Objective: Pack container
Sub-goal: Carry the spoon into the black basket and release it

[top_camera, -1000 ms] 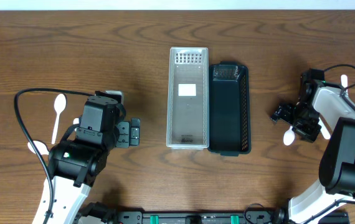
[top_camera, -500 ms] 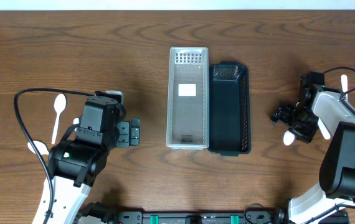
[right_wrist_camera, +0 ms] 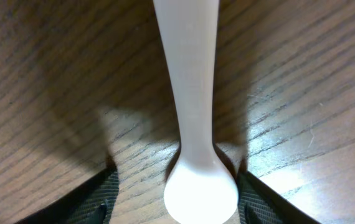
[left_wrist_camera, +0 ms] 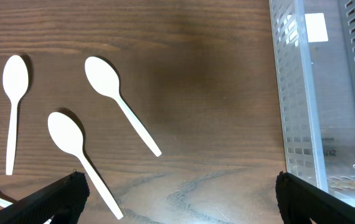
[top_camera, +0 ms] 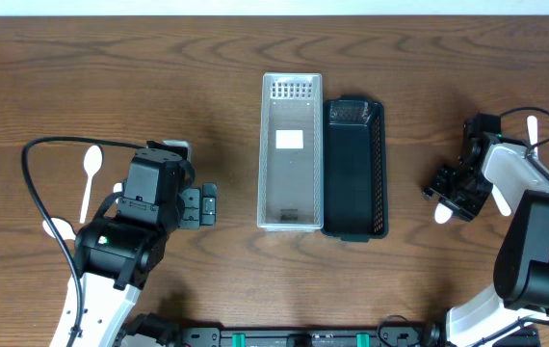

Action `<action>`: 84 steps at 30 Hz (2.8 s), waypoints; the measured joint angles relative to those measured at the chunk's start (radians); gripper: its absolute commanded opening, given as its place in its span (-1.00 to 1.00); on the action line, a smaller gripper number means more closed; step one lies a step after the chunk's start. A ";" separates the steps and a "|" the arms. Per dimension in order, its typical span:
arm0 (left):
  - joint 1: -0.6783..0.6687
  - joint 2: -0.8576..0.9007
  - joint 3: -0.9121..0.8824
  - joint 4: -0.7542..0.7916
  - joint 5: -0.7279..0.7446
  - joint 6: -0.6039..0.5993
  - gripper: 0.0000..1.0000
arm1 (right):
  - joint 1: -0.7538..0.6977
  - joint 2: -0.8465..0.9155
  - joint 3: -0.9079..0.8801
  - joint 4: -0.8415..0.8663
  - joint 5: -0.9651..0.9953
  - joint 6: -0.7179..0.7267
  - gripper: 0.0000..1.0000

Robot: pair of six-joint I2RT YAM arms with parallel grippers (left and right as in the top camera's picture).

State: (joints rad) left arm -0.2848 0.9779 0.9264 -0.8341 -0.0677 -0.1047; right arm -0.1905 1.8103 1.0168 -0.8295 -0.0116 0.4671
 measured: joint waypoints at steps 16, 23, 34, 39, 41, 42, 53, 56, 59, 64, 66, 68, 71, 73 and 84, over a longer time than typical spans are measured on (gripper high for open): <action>0.000 0.000 0.000 0.000 0.000 0.000 0.96 | 0.000 -0.003 -0.004 -0.003 0.001 0.000 -0.40; 0.000 0.000 0.000 0.000 0.000 0.000 0.96 | 0.000 -0.004 -0.004 -0.003 0.002 0.000 -0.97; 0.000 0.000 0.000 0.000 0.000 0.000 0.96 | 0.048 -0.003 0.037 -0.141 0.043 -0.017 -0.97; 0.000 0.000 0.000 0.000 0.000 0.000 0.96 | 0.163 -0.065 0.162 -0.206 0.050 -0.051 -0.97; 0.000 0.000 0.000 0.000 0.000 0.000 0.96 | 0.232 -0.119 0.223 -0.225 0.053 -0.062 -0.98; 0.000 0.000 0.000 0.000 0.000 0.000 0.96 | 0.269 -0.147 0.253 -0.229 0.053 -0.066 -0.98; 0.000 0.000 0.000 0.000 0.000 0.000 0.96 | 0.558 -0.204 0.333 -0.189 0.045 -0.042 -0.97; 0.000 0.000 0.000 0.000 0.000 0.000 0.96 | 0.563 -0.144 0.324 -0.176 0.046 -0.021 -0.97; 0.000 0.000 0.000 0.000 0.000 0.000 0.96 | 0.563 -0.058 0.320 -0.169 0.047 -0.011 -0.95; 0.000 0.000 0.000 0.000 0.000 0.000 0.96 | 0.565 0.039 0.309 -0.149 0.038 -0.013 -0.80; 0.000 0.000 0.000 0.000 0.000 0.000 0.96 | 0.565 0.047 0.306 -0.143 0.035 -0.016 -0.52; 0.000 0.000 0.000 0.000 0.000 0.000 0.96 | 0.565 0.046 0.306 -0.134 0.033 -0.024 -0.30; 0.000 0.000 0.000 0.000 0.000 0.000 0.96 | 0.565 0.046 0.306 -0.130 0.029 -0.034 -0.08; 0.000 0.000 0.000 0.000 0.000 0.000 0.96 | 0.565 0.046 0.309 -0.134 0.025 -0.052 -0.05; 0.000 0.000 0.001 0.000 0.000 0.000 0.96 | 0.557 0.045 0.632 -0.366 0.026 -0.133 0.22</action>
State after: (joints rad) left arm -0.2848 0.9779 0.9272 -0.8345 -0.0677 -0.1047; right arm 0.3660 1.8557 1.6493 -1.1957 0.0147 0.3340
